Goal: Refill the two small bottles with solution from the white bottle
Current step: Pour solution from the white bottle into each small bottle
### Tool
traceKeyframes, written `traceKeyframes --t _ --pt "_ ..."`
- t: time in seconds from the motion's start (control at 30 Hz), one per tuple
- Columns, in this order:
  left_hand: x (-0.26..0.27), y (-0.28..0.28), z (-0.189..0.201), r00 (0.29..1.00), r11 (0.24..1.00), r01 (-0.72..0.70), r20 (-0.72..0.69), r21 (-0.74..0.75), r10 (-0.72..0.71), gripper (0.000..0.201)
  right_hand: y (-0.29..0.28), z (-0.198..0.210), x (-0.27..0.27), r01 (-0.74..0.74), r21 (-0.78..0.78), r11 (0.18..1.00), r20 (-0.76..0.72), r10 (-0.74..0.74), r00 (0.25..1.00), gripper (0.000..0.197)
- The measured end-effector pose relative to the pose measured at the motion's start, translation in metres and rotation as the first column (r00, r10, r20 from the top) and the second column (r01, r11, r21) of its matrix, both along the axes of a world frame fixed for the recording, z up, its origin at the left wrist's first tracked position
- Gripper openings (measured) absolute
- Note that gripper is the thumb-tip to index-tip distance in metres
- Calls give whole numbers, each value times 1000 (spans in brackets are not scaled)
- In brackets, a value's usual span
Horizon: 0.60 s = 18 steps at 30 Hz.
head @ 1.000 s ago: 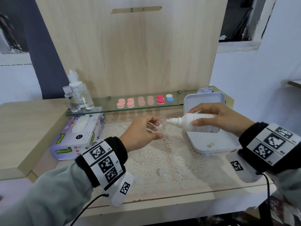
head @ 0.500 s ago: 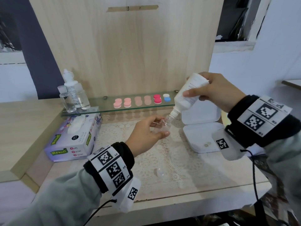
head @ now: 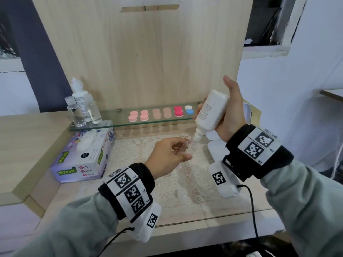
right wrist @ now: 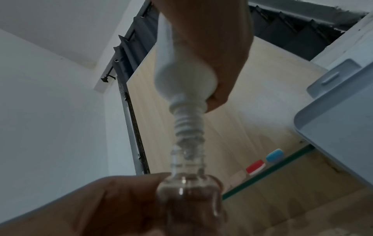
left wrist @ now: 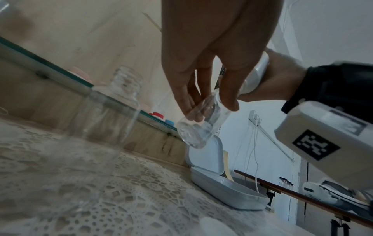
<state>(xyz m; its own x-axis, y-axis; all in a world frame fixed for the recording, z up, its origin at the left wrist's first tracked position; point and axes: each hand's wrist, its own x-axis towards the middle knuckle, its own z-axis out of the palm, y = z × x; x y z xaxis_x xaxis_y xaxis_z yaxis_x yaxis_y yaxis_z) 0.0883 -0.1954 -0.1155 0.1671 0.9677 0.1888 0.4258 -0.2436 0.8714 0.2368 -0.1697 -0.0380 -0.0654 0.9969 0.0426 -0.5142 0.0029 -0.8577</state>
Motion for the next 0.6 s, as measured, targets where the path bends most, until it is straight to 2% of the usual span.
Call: traceKeyframes --t 0.07,0.17,0.37,0.6 --pt "1 -1 -1 1000 1000 19 -17 -3 -19 33 2 -1 -2 24 -26 999 -28 -25 999 63" --pt "2 -1 -5 998 1000 27 -55 3 -27 31 3 -4 -5 51 -16 999 -12 -51 999 61" --pt "3 -4 -2 995 1000 0 -98 24 3 37 1 -3 -5 2 12 1000 -96 -1 995 73" --pt "2 -6 3 997 1000 -1 -83 10 1 41 4 2 -7 25 -23 999 -115 -28 993 72"
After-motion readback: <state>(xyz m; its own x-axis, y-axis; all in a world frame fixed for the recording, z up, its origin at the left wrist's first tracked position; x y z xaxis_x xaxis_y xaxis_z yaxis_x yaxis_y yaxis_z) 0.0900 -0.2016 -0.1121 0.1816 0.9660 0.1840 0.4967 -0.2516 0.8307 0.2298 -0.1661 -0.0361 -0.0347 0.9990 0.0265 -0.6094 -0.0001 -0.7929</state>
